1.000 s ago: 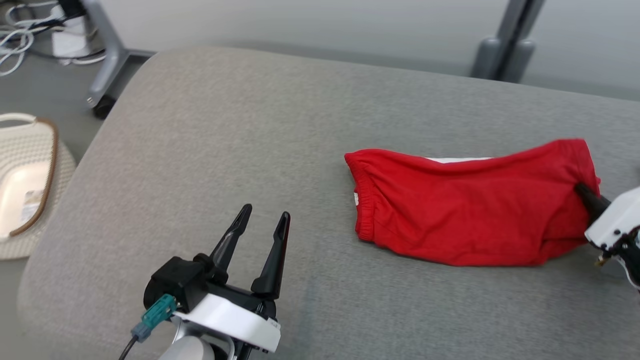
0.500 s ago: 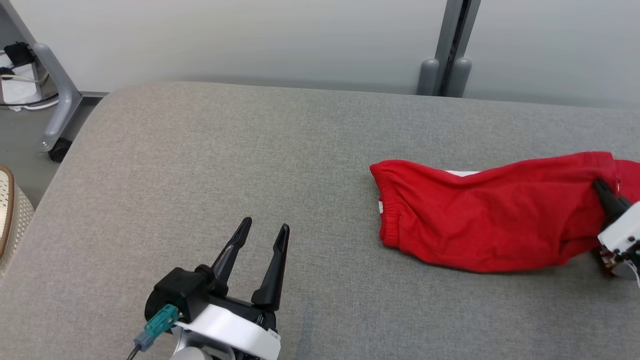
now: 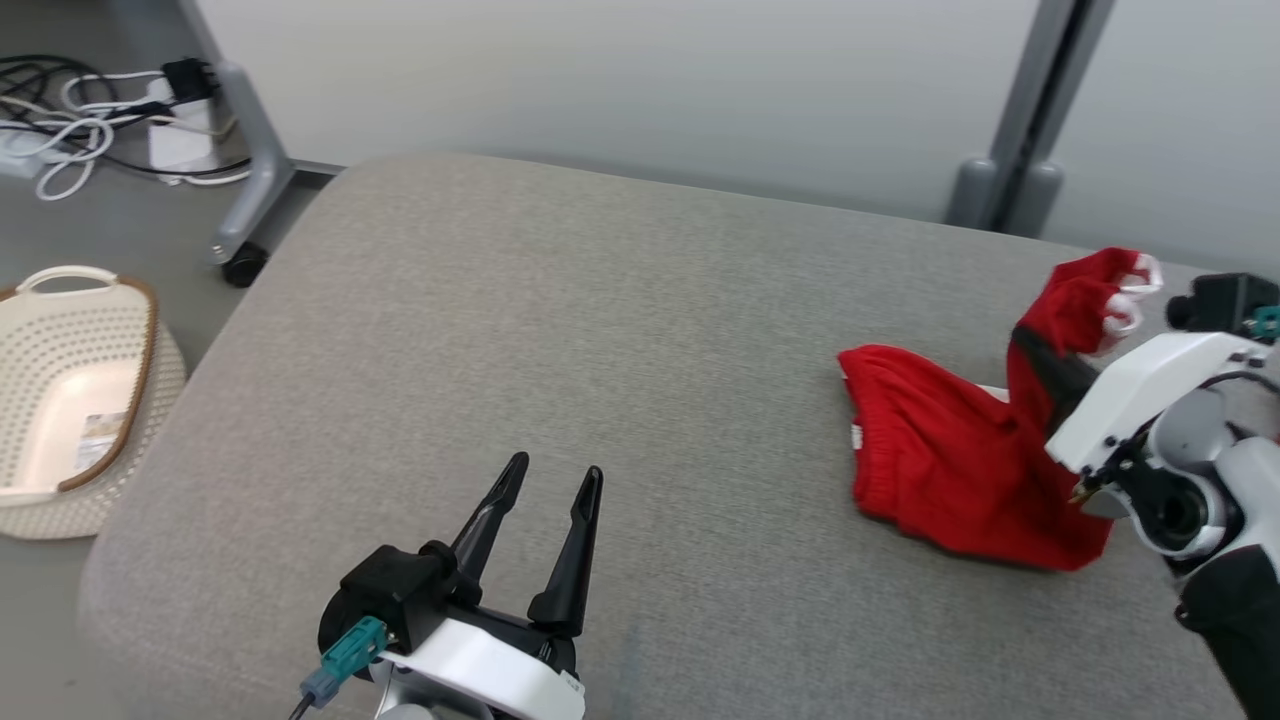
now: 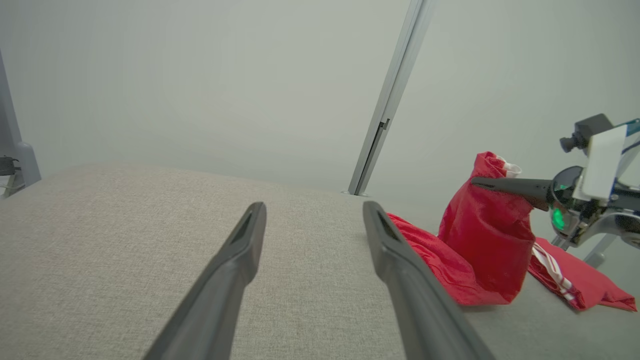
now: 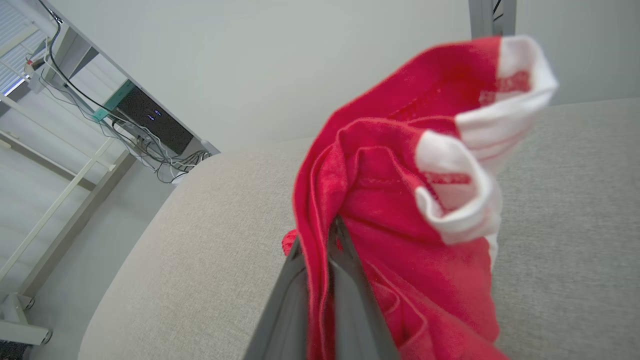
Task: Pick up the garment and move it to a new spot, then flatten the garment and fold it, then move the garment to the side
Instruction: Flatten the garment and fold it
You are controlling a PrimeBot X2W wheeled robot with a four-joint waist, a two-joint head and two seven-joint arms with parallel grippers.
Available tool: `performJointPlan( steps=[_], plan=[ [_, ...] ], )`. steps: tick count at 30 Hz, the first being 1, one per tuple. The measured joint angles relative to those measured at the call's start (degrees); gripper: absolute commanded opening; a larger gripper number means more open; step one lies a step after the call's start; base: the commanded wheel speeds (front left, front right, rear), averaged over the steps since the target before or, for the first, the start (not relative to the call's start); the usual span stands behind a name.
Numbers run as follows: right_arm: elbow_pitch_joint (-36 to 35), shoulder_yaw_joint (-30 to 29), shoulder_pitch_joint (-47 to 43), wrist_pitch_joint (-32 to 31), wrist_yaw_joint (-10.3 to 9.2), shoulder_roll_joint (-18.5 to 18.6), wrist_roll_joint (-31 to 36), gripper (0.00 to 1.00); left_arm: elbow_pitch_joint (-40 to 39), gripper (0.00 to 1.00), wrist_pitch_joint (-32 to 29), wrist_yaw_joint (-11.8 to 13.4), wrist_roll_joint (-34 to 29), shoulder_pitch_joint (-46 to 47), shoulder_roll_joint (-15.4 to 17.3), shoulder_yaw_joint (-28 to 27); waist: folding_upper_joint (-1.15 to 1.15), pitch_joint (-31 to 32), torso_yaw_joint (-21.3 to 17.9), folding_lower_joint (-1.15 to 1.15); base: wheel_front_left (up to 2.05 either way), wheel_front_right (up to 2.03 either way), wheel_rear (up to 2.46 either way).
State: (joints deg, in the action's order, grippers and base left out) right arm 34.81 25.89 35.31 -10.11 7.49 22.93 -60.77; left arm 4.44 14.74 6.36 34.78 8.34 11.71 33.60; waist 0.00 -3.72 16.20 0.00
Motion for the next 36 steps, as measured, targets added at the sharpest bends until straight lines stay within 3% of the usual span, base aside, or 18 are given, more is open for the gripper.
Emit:
performJointPlan(
  steps=[9, 10, 11, 12, 16, 21, 29, 36],
  plan=[
    [7.59, 3.92, -0.01, -3.50, -0.01, -5.27, 2.82, 0.00, 1.41, 1.00, 0.15, -0.77, -0.49, -0.09, -1.15, 0.27, 0.00, 0.09, 6.07, 0.00, 0.00, 0.00, 0.00],
    [8.34, 4.13, 0.05, -3.48, -0.01, -5.76, 3.19, 0.38, 1.47, 1.00, 0.15, -0.82, -0.51, -0.09, -1.18, 0.19, 0.00, -0.03, 6.51, 0.00, 0.00, 0.00, 0.00],
    [8.93, 4.21, 0.25, -3.41, -0.01, -6.30, 3.36, 0.88, 1.56, 1.00, 0.16, -0.84, -0.52, -0.09, -1.19, 0.11, 0.00, -0.22, 6.81, 0.00, 0.00, 0.00, 0.00],
    [9.27, 4.36, 0.48, -3.37, -0.01, -6.89, 3.36, 1.00, 1.65, 1.00, 0.16, -0.84, -0.58, -0.09, -1.23, 0.01, 0.00, -0.44, 6.98, 0.00, 0.00, 0.00, 0.00],
    [8.43, 5.20, 0.77, -2.23, -0.01, -8.26, 3.23, 1.00, 1.78, 1.00, 0.18, -0.82, -0.92, -0.09, -1.32, -0.49, 0.00, -0.85, 6.26, 0.00, 0.00, 0.00, 0.00],
    [3.18, 5.99, 0.82, 0.22, 0.00, -7.40, 2.04, 1.00, 1.87, 1.00, 0.19, -0.99, -1.10, -0.10, -1.21, -1.21, 0.00, -0.77, 3.36, 0.00, 0.00, 0.00, 0.00],
    [-7.58, 2.79, -3.94, 7.98, 0.00, -1.04, 0.94, 1.00, 1.23, 1.00, 0.25, -0.73, -1.66, -0.52, -0.76, -2.86, 0.00, -0.05, -3.35, 0.00, 0.00, 0.00, 0.00],
    [-16.07, -4.10, -11.67, 17.61, 0.00, 3.25, 7.68, 1.00, -0.47, 1.00, 0.25, 0.01, -2.45, -1.20, 0.43, -6.66, 0.00, 0.67, -9.00, 0.00, 0.00, 0.00, 0.00]
  ],
)
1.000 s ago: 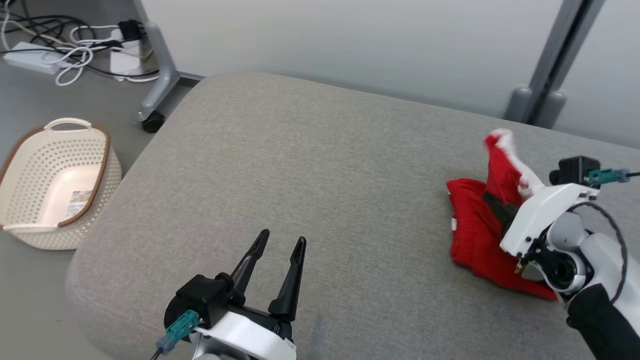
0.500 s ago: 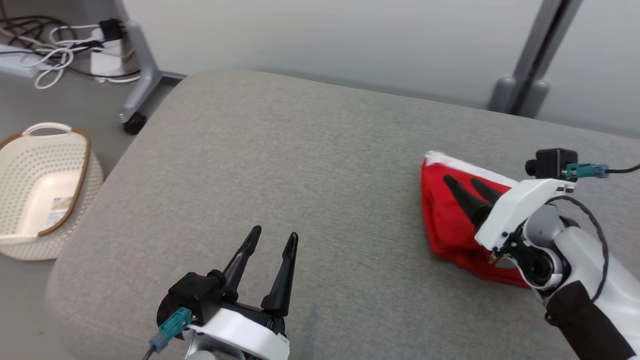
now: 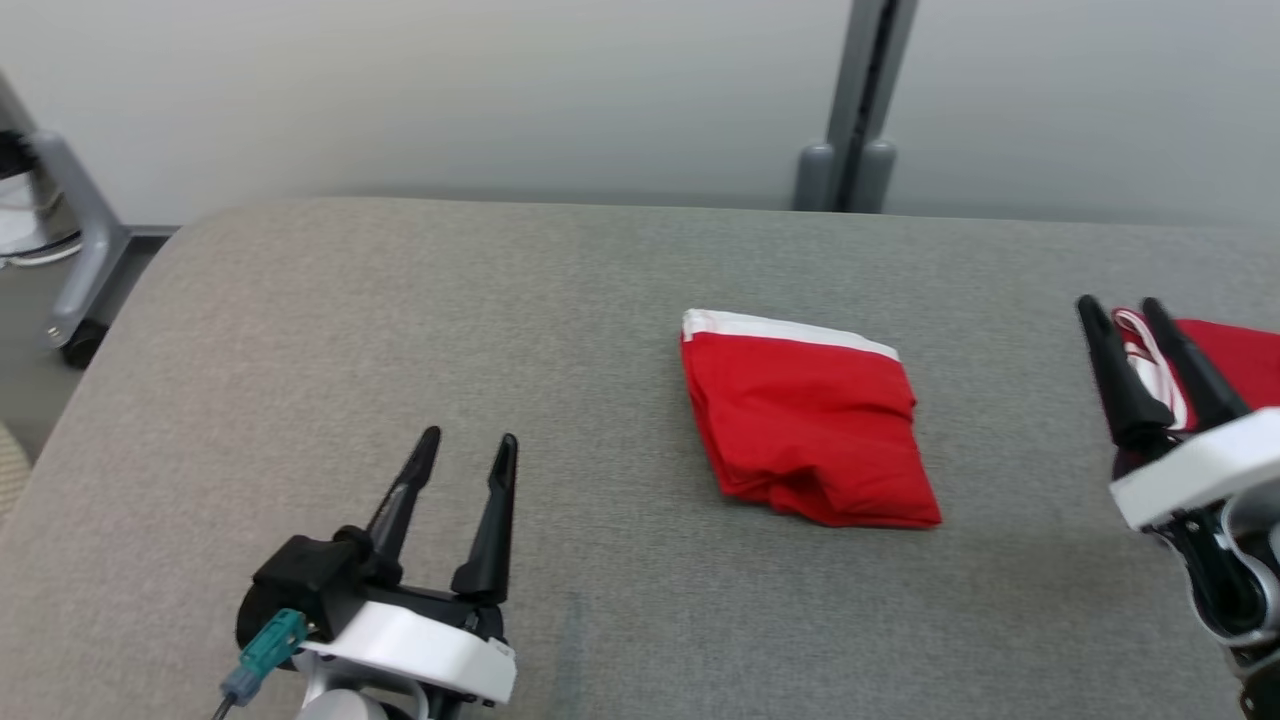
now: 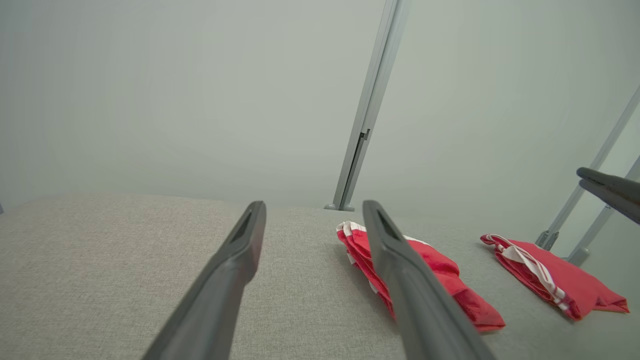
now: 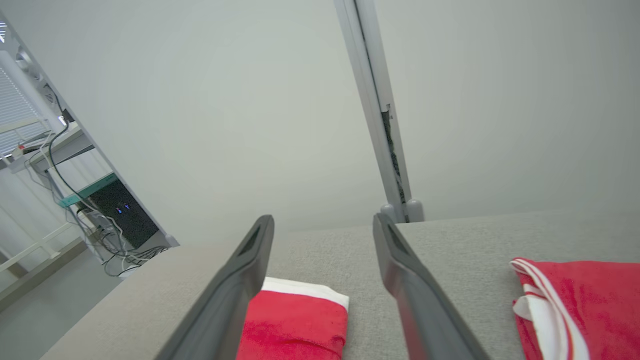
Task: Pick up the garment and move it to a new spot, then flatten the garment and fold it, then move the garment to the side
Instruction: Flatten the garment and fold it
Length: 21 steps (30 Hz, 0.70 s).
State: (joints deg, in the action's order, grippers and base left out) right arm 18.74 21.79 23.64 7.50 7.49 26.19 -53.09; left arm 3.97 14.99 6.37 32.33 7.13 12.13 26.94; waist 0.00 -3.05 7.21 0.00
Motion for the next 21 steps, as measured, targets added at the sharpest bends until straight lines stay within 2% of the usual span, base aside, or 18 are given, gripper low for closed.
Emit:
performJointPlan(
  steps=[3, 5, 10, 15, 21],
  plan=[
    [-3.09, -4.55, -4.04, 2.93, -0.01, 0.27, 5.15, 1.00, -0.87, 1.00, 0.00, 0.34, -0.75, -0.65, 0.73, -1.97, 0.00, 0.23, -2.17, 0.00, 0.00, 0.00, 0.00],
    [-6.76, -9.65, -8.81, 4.59, -0.01, -1.27, 11.20, 1.00, -1.49, 1.00, 0.00, 0.76, -1.87, -0.87, 1.37, -3.80, 0.00, 0.32, -3.87, 0.00, 0.00, 0.00, 0.00],
    [-13.16, -16.13, -17.92, 5.87, 0.00, -7.81, 20.42, 1.00, -1.94, 1.00, 0.00, 0.94, -4.11, -1.99, 1.67, -6.81, 0.00, 0.71, -5.49, 0.00, 0.00, 0.00, 0.00],
    [-14.85, -18.47, -23.78, 6.23, 0.00, -11.38, 28.78, 1.00, -1.67, 1.00, 0.00, 0.92, -6.50, -3.54, 1.26, -9.71, 0.00, 1.18, -6.36, 0.00, 0.00, 0.00, 0.00],
    [-15.86, -20.59, -25.38, 6.66, 0.00, -13.71, 32.00, 1.00, -0.98, 1.00, 0.00, 0.03, -10.07, -5.05, 0.64, -11.02, 0.00, 1.47, -6.39, 0.00, 0.00, 0.00, 0.00]
  ],
)
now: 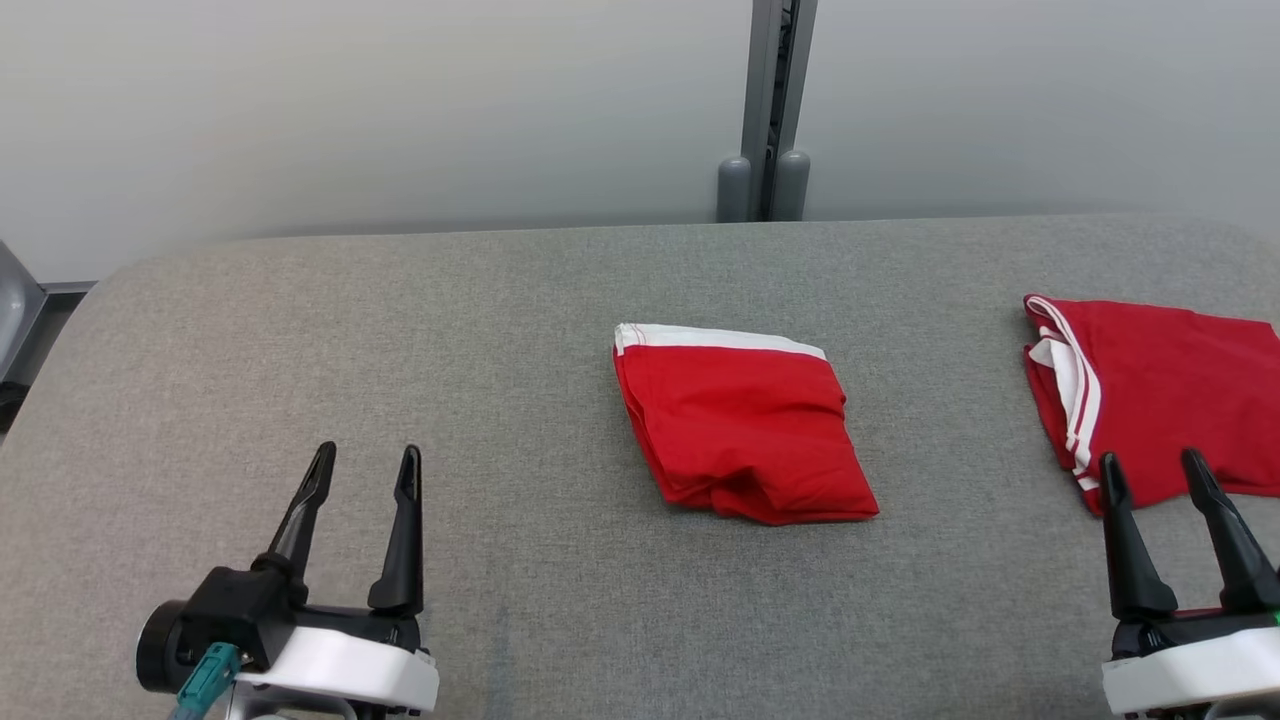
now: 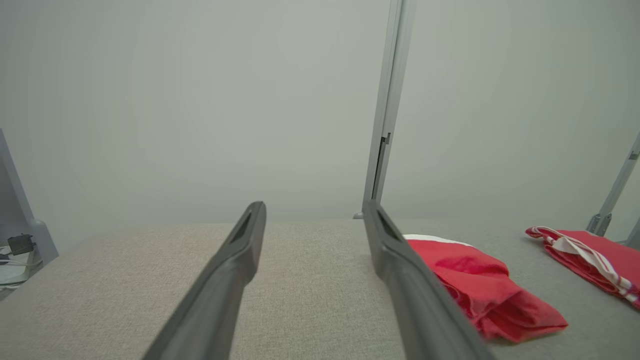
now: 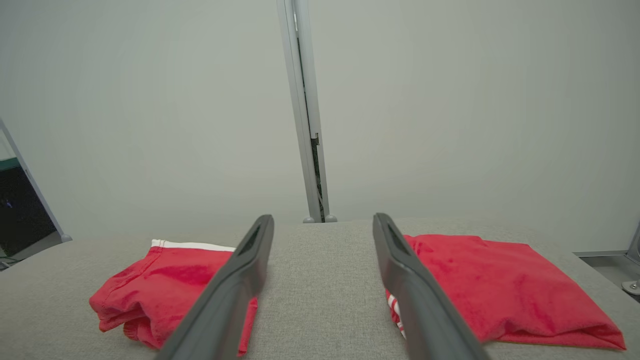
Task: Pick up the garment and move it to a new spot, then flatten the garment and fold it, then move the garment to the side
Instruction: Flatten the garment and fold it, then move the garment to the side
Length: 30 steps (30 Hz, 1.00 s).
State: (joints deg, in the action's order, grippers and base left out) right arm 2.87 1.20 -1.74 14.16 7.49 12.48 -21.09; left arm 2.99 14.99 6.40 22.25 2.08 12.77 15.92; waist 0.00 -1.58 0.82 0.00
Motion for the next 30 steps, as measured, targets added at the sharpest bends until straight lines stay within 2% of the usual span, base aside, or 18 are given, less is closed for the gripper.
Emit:
performJointPlan(
  steps=[11, 18, 22, 30],
  plan=[
    [-1.68, -0.47, -0.09, -1.13, 0.00, -0.94, 1.51, 1.00, 1.24, 1.00, 0.00, -2.37, -3.10, -0.42, -2.50, -1.70, 0.00, -0.14, 1.16, 0.00, 0.00, 0.00, 0.00],
    [-0.27, 0.62, 2.17, -4.33, 0.00, -0.22, 1.25, 1.00, 1.60, 1.00, 0.00, -3.89, -4.34, -0.30, -3.80, -2.11, 0.00, -0.63, 2.65, 0.00, 0.00, 0.00, 0.00],
    [2.18, 1.47, 6.06, -8.46, 0.00, 0.98, 0.02, 1.00, 1.81, 1.00, 0.00, -4.42, -4.60, 0.00, -4.23, -2.26, 0.00, -0.97, 4.03, 0.00, 0.00, 0.00, 0.00],
    [15.12, 5.08, 18.51, -23.29, 0.00, 3.56, -7.04, 1.00, 2.61, 1.00, 0.00, -6.21, -5.14, 1.82, -5.47, -2.59, 0.00, -3.03, 9.32, 0.00, 0.00, 0.00, 0.00]
  ],
)
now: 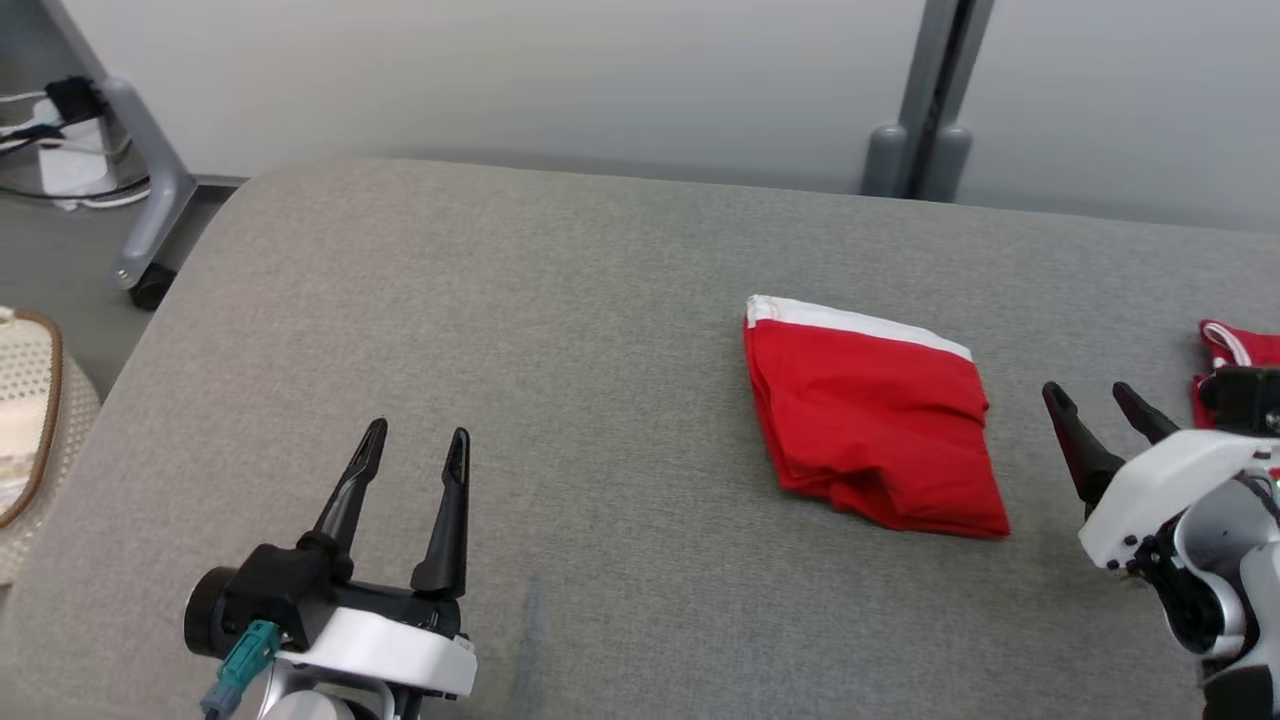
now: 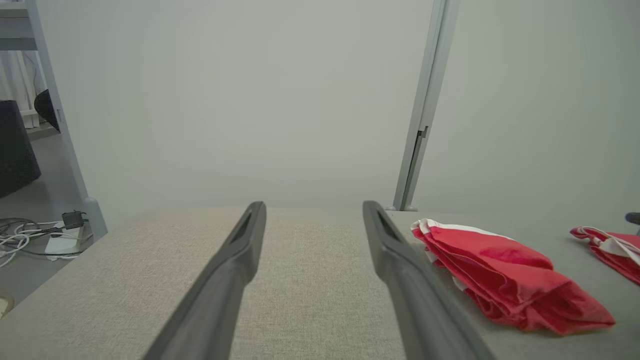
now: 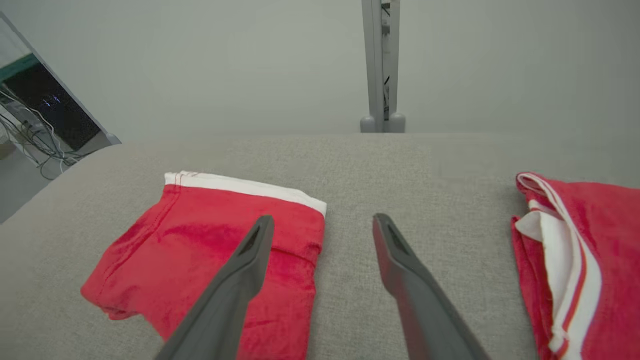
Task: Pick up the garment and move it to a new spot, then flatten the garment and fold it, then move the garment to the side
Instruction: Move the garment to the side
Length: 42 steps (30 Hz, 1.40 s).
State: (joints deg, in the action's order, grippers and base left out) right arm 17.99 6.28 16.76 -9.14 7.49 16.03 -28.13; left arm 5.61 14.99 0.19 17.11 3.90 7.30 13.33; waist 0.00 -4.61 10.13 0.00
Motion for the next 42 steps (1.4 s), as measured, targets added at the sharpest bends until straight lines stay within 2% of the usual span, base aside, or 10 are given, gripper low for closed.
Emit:
performJointPlan(
  steps=[5, 15, 22, 23, 24, 25, 34, 42],
  plan=[
    [8.21, 0.65, 5.74, -7.20, -0.01, 1.01, -3.63, 1.00, 0.51, 1.00, 0.01, -0.77, -0.49, 0.60, -0.83, -0.01, 0.00, -1.71, 3.79, 0.00, 0.00, 0.00, 0.00],
    [23.21, -1.60, 12.16, -16.22, 0.00, 0.94, -8.23, 1.00, 1.16, 1.00, 0.00, -2.26, -1.38, 2.42, -2.07, -0.04, 0.00, -5.16, 9.55, 0.00, 0.00, 0.00, 0.00],
    [25.76, -1.15, 14.23, -18.51, -0.01, 0.07, -11.39, 1.00, 1.55, 1.00, 0.00, -2.66, -1.76, 2.54, -2.58, -0.36, 0.00, -5.82, 10.78, 0.00, 0.00, 0.00, 0.00],
    [25.54, -0.56, 14.24, -18.09, -0.01, 0.02, -11.73, 0.49, 1.66, 1.00, 0.00, -2.67, -1.85, 2.54, -2.67, -0.40, 0.00, -5.74, 10.77, 0.00, 0.00, 0.00, 0.00],
    [25.36, -0.05, 14.24, -17.59, -0.01, -0.02, -12.03, 0.29, 1.70, 1.00, 0.00, -2.72, -1.96, 2.54, -2.76, -0.41, 0.00, -5.65, 10.74, 0.00, 0.00, 0.00, 0.00],
    [25.01, 0.48, 14.23, -16.72, -0.01, 0.03, -12.28, 0.00, 1.72, 1.00, 0.00, -2.74, -1.99, 2.54, -2.80, -0.44, 0.00, -5.58, 10.67, 0.00, 0.00, 0.00, 0.00],
    [23.27, 4.93, 14.43, -9.82, -0.01, 1.09, -13.81, 0.00, 2.02, 1.00, 0.00, -3.50, -2.64, 2.50, -3.11, -0.40, 0.00, -3.99, 8.48, 0.00, 0.00, 0.00, 0.00],
    [19.63, 10.33, 14.39, -8.38, 0.00, 2.89, -15.06, 0.00, 1.47, 1.00, 0.00, -4.30, -3.02, 2.13, -3.37, 1.67, 0.00, -1.99, 2.36, 0.00, 0.00, 0.00, 0.00]
  ],
)
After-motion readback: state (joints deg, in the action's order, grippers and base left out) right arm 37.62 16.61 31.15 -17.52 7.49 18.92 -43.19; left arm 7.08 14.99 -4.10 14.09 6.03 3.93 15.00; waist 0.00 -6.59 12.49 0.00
